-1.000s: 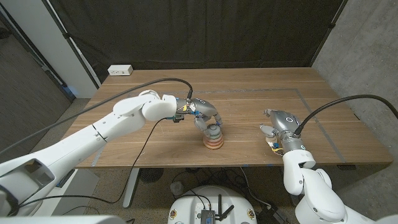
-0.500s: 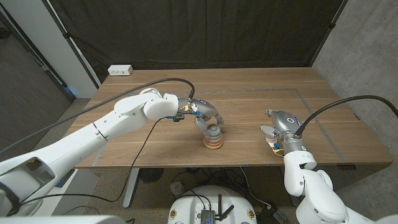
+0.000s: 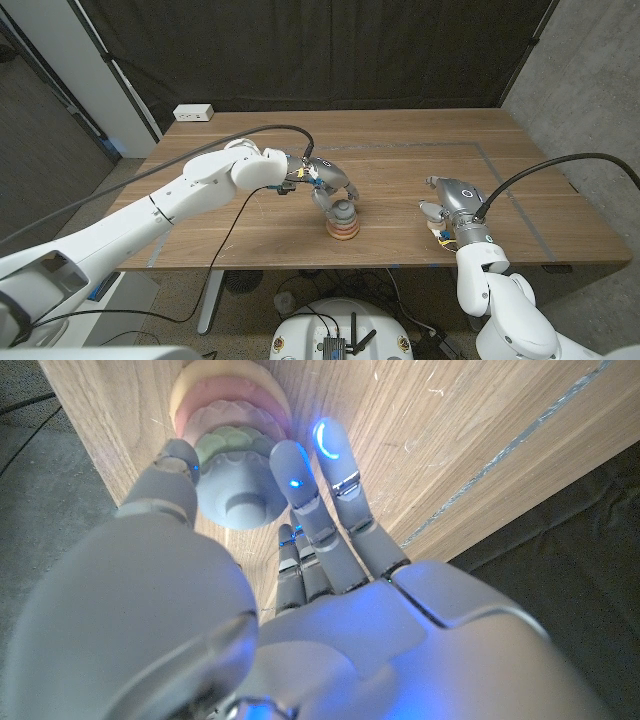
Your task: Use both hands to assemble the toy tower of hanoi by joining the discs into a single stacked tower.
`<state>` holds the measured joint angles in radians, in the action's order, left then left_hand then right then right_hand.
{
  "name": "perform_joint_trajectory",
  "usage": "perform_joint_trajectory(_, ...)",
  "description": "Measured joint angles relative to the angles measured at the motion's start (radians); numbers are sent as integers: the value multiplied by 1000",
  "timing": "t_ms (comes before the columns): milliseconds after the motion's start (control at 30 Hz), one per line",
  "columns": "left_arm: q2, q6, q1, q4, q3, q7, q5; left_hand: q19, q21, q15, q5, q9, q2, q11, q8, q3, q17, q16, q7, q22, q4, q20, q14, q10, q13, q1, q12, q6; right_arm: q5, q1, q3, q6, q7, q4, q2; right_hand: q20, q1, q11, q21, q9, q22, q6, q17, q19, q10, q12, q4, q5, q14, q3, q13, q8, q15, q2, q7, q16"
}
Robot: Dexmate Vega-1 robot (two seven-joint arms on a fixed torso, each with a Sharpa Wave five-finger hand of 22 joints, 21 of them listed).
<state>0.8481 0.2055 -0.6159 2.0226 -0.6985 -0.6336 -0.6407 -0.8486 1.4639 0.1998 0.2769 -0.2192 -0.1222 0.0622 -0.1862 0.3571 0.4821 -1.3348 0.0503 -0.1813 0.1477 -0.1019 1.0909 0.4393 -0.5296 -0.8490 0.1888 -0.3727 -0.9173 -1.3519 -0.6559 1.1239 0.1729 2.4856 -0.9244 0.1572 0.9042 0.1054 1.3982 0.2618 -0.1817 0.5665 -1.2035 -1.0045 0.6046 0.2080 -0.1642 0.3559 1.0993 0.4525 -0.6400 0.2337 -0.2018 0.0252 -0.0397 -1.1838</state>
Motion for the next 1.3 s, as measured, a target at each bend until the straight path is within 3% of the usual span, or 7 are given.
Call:
perform_joint_trajectory(433,47,-73,-67,45,72,56,42,0,-7,-2,-3,1,16,2,-11,-1,3,0,-3,0,-2,0,-2,9,-1,16,12,-23,38,-4,17,-16,22,4,-7,0,0,-2,0,17,0,13,-16,0,1,-5,4,0,18,4,1,12,-7,0,-19,-23)
perform_joint_trajectory(700,90,-143,-136,92,130,117,69,0,-7,-2,-3,1,17,9,-19,-1,3,0,-7,0,-1,0,-1,23,-1,17,15,-40,56,0,22,-28,21,9,-27,0,-17,2,0,19,0,-13,-9,0,-3,-5,4,0,18,4,1,6,-7,-4,-7,-23)
perform_joint_trajectory(833,90,-181,-136,92,130,144,82,0,-10,-2,-3,1,18,5,-19,-1,3,0,-7,0,-1,0,-1,28,-1,17,19,-40,56,0,30,-28,21,12,-35,0,-17,-2,0,19,0,-20,-9,0,-6,-5,0,0,18,8,1,-2,-7,-4,-6,-23)
perform_joint_trajectory(867,116,-192,-177,120,162,151,85,0,-14,-2,-3,1,24,9,-23,-1,3,0,-9,0,-1,0,-1,32,-1,10,19,-41,77,0,33,-40,20,12,-37,0,-17,-2,0,19,0,-20,-9,0,-6,-5,0,0,18,8,1,-2,-7,-4,-6,-23)
perform_joint_trajectory(1000,125,-223,-191,130,172,173,93,0,-15,-2,-3,1,24,12,-26,1,3,0,-7,0,1,0,-1,35,-1,10,19,-50,99,-2,42,-51,20,13,-43,2,-17,-5,0,19,0,-20,-12,-10,-10,-5,0,0,18,8,1,-2,-7,-4,-6,-28)
perform_joint_trajectory(1067,158,-248,-240,164,207,193,100,0,-15,-2,-3,1,29,11,-26,4,4,0,-7,-2,4,0,-1,44,-1,5,21,-58,108,-3,46,-56,23,13,-47,3,-17,-5,0,19,0,-20,-12,-11,-10,-5,0,0,18,8,1,-2,-7,-4,-6,-30)
perform_joint_trajectory(1300,198,-312,-307,206,252,239,115,0,-15,-2,-3,1,34,15,-33,4,7,-4,-9,-3,4,0,-1,58,1,0,27,-74,133,-3,56,-72,28,16,-65,7,-17,-5,4,19,0,-20,-17,-15,-10,-5,0,0,29,8,1,-2,-11,-4,-6,-30)
